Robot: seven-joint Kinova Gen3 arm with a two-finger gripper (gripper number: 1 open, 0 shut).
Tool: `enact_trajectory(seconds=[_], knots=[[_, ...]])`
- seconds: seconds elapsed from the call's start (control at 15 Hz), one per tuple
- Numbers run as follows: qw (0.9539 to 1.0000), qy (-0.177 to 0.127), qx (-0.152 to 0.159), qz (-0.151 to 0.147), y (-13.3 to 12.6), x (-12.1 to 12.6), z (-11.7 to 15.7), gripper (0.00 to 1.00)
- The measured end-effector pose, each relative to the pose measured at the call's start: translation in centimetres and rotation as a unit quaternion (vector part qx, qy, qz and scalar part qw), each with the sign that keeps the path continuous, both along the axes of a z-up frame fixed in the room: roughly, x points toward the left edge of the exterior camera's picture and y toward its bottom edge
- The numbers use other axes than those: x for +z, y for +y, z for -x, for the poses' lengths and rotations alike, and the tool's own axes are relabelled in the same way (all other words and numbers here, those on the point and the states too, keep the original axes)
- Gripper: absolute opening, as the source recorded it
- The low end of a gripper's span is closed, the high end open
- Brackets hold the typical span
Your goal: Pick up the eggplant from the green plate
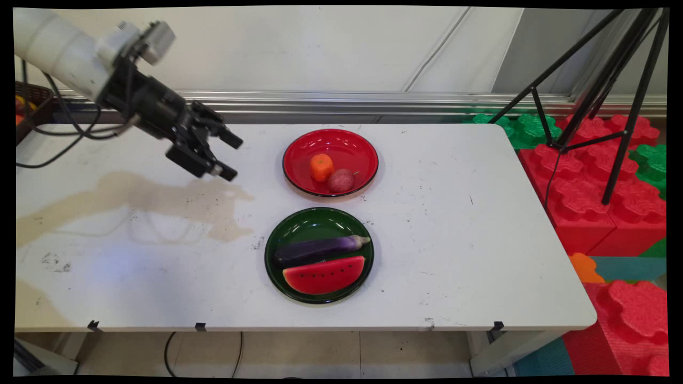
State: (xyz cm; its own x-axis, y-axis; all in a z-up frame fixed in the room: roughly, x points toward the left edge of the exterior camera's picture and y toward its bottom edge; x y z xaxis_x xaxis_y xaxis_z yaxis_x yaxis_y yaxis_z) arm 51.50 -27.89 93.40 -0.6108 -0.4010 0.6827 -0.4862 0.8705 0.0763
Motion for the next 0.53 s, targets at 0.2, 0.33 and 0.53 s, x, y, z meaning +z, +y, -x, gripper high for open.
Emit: enact_trajectory(seconds=[0.2,0.33,0.53], knots=[[0.9997,-0.019,-0.014,-0.008,-0.3,-2.3,2.3,1.0],[0.9992,-0.029,-0.023,-0.015,-0.5,-3.8,3.6,1.0],[0.9981,-0.047,-0.031,-0.027,-0.7,-6.2,5.3,1.0]])
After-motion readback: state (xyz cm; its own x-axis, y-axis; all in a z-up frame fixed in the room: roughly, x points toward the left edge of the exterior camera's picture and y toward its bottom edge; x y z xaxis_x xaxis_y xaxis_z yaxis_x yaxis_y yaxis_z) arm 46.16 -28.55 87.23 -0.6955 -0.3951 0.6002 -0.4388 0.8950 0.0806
